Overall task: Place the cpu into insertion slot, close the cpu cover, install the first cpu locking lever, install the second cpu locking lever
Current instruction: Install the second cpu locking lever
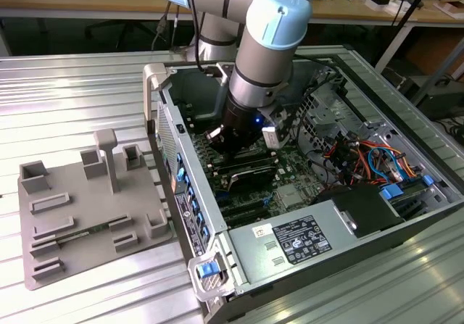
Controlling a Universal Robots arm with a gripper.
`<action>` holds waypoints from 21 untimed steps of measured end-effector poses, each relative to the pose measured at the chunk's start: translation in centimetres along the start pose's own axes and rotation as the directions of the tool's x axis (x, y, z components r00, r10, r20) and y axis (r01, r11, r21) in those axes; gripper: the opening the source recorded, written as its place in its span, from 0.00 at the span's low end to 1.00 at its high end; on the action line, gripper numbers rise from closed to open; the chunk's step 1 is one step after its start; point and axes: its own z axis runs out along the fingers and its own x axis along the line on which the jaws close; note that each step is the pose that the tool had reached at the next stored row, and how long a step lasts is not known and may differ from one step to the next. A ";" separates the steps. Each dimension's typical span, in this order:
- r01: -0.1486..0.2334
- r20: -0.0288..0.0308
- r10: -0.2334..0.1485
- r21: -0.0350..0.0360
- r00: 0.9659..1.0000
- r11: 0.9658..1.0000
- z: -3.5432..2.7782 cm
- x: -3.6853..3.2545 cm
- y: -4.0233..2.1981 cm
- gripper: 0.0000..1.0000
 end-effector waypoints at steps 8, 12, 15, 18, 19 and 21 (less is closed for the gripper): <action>0.019 0.000 -0.019 -0.012 1.000 1.000 0.11 0.42 0.37 0.11; 0.041 0.001 -0.041 -0.018 0.999 0.999 0.25 0.40 0.62 0.11; 0.064 0.000 -0.064 -0.019 0.998 0.998 0.34 0.44 0.65 0.11; 0.079 -0.001 -0.079 -0.019 0.997 0.997 0.44 0.46 0.65 0.11; 0.079 -0.001 -0.079 -0.018 0.997 0.997 0.46 0.46 0.65 0.11; 0.079 -0.001 -0.079 -0.015 0.997 0.997 0.50 0.45 0.65 0.11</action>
